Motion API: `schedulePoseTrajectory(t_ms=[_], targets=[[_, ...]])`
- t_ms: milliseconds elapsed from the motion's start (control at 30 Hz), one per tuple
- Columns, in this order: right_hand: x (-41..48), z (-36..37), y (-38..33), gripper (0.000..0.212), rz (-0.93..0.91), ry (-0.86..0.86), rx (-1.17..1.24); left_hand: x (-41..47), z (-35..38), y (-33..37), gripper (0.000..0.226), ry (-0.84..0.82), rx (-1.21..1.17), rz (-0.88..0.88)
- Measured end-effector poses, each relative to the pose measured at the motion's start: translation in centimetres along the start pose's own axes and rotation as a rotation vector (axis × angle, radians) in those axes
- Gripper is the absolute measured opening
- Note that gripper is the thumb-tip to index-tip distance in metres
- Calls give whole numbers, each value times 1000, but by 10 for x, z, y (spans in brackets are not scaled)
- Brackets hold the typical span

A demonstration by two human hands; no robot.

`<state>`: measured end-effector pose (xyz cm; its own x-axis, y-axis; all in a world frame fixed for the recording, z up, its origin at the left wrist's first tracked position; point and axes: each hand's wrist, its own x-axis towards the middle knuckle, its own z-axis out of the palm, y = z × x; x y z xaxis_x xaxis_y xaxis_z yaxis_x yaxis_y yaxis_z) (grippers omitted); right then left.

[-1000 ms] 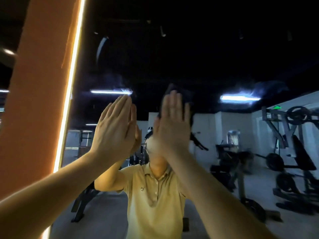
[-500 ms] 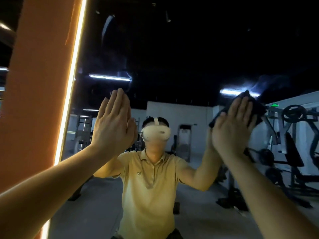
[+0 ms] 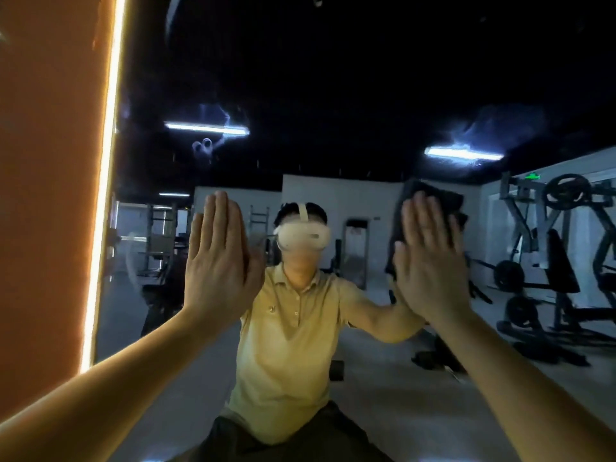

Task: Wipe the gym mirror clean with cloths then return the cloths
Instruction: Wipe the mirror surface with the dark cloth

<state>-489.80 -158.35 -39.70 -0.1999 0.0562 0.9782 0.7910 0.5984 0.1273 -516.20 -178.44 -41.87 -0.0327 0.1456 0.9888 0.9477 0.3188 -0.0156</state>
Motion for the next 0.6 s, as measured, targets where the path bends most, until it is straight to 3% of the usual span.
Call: schedulePoseTrajectory(t_ms=[100,167,233,333,467,533,600], targets=[[-4,-2,18,63,404,49,110,1,4,0,76,34,-5,8],[-2,1,-30,63,449,108,141,1,4,-1,77,36,-10,15],[-7,6,-98,64,282,106,191,2,1,-5,77,22,-22,30],[-33,10,-196,64,-119,41,260,3,-8,-20,71,-34,-94,62],[-77,5,-209,69,-666,-134,218,4,-20,-32,71,-149,-151,37],[-82,5,-161,70,-688,-131,161,3,-18,-28,76,-138,-117,47],[-81,7,-93,65,-503,-68,103,0,-14,-23,83,-107,-51,51]])
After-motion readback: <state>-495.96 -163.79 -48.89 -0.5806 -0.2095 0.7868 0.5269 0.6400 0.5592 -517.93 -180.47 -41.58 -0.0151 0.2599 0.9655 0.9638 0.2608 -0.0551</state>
